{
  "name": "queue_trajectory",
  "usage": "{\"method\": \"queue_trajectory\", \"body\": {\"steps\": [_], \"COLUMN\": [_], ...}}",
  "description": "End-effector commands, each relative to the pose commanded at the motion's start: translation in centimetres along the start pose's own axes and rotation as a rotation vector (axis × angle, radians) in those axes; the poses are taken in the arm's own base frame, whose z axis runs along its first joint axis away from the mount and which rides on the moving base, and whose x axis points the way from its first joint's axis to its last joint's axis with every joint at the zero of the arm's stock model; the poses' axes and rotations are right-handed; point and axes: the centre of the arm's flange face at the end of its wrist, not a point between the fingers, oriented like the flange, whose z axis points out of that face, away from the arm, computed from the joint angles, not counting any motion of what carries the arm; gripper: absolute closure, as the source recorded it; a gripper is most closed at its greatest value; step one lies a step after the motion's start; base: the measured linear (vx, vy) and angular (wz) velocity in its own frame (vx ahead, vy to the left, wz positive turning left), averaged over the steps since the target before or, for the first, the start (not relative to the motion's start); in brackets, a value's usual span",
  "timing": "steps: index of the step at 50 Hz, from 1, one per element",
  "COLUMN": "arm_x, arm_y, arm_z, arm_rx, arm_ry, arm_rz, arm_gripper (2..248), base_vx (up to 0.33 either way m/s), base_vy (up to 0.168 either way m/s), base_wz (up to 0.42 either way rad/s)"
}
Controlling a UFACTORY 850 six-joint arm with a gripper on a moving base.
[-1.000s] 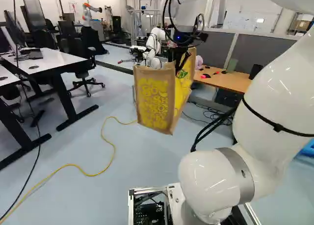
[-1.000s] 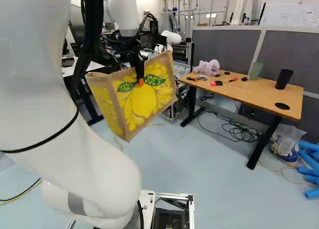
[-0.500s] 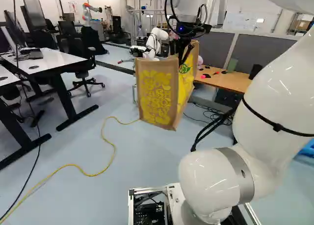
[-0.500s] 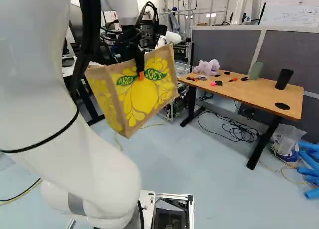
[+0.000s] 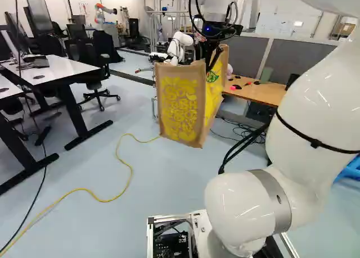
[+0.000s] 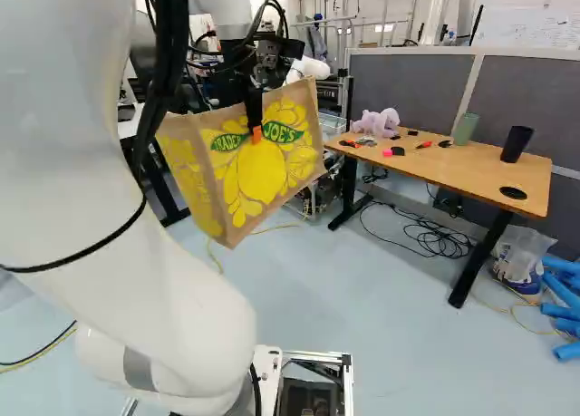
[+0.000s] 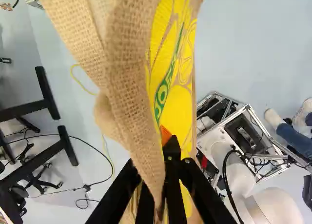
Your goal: Pick up the bag on the ground and place it on the table
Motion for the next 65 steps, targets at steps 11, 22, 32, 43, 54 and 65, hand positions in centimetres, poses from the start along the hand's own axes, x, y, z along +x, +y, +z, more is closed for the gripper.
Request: {"method": "queue_trajectory", "body": {"steps": [11,22,32,43,54,65], "arm_x": [0.03,0.03,0.03,0.03,0.03,0.03], "arm_y": [-0.03,-0.03,-0.03,-0.03,-0.03,-0.03], "arm_z": [0.00,0.00,0.00,0.00,0.00,0.00], "arm_rx": [0.000,0.000,0.000,0.000,0.000,0.000], "arm_ry": [0.000,0.000,0.000,0.000,0.000,0.000], "arm_rz": [0.000,0.000,0.000,0.000,0.000,0.000], "arm_gripper": [228,228,228,228,228,228], "base_vx": [0.000,0.000,0.015,0.028,0.057,0.069], "base_vy": [0.000,0.000,0.000,0.000,0.000,-0.029], "base_wz": [0.000,0.000,0.001,0.000,-0.011,-0.160]}}
